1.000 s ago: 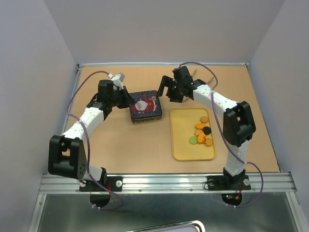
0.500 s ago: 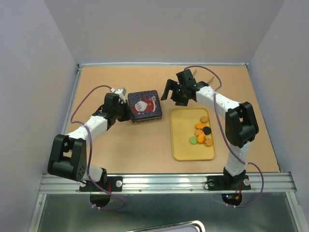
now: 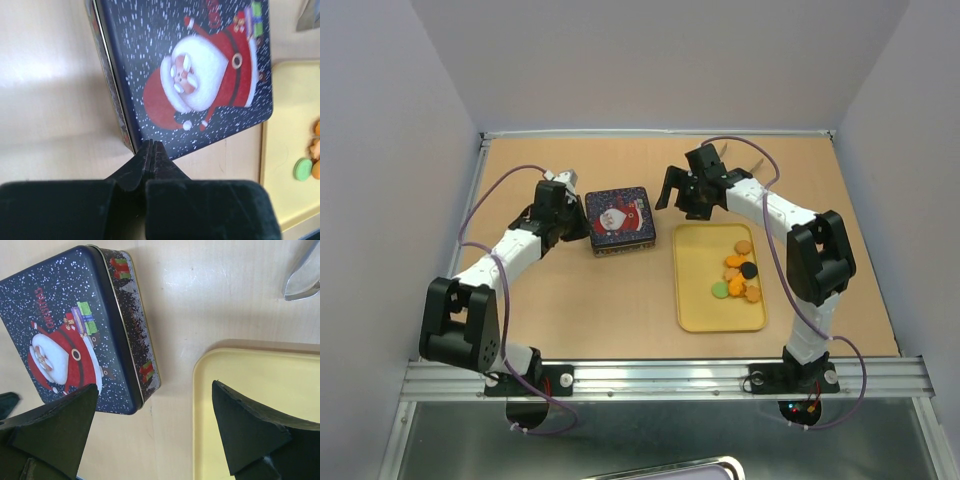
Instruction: Pack the cookies
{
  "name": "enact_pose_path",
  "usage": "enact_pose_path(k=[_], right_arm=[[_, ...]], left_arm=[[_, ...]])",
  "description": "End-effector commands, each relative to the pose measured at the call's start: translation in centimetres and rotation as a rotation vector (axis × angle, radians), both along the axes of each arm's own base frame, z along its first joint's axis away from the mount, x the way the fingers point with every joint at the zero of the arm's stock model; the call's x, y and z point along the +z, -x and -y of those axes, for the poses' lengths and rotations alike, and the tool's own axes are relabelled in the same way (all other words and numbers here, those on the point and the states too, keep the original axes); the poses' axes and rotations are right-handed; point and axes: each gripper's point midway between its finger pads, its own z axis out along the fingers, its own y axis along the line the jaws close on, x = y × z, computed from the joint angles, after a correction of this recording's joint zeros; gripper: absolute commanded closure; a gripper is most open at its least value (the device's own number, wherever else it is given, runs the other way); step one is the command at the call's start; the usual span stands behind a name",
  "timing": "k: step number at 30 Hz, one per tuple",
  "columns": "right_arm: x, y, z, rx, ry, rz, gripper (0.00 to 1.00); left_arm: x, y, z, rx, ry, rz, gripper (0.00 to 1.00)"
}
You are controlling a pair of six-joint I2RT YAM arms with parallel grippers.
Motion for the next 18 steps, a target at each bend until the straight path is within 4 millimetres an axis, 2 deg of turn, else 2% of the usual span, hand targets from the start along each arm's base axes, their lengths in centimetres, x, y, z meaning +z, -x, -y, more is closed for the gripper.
enact_pose_path(k=[1, 4, 7, 9, 10, 13, 17, 18], right_arm=[[4.0, -1.0, 0.3, 0.005, 0.0, 0.105, 0.0], [5.8, -1.1, 0.7, 0.004, 0.002, 0.148, 0.0], [8.1, -1.0, 1.0, 0.005, -0.001, 0.196, 0.0], [9.2, -0.8, 1.3, 0.001, 0.001, 0.221, 0.0], [10.4, -0.5, 1.8, -0.003, 0.005, 0.249, 0.0], [11.9, 0.1, 2.7, -0.004, 0.021, 0.289, 0.0], [14.7, 1.4, 4.5, -0.018, 0.051, 0.37, 0.0], [16.0, 2.2, 5.2, -0.022, 0.048, 0.402, 0.0]], left_arm=[[7.6, -2.3, -1.1, 0.051, -0.007, 0.165, 1.0], [12.4, -3.7, -1.5, 0.071, -0.001, 0.263, 1.0], [15.2, -4.5, -2.1, 0.087, -0.007, 0.333, 1.0], [16.5, -4.7, -2.6, 0.104, -0.015, 0.372, 1.0], [17.5, -5.0, -2.8, 0.11, -0.014, 0.405, 1.0], [18.9, -5.1, -2.9, 0.103, -0.006, 0.442, 1.0], [21.4, -5.3, -3.9, 0.14, -0.02, 0.509, 1.0], [22.3, -5.1, -4.3, 0.157, -0.02, 0.541, 1.0]])
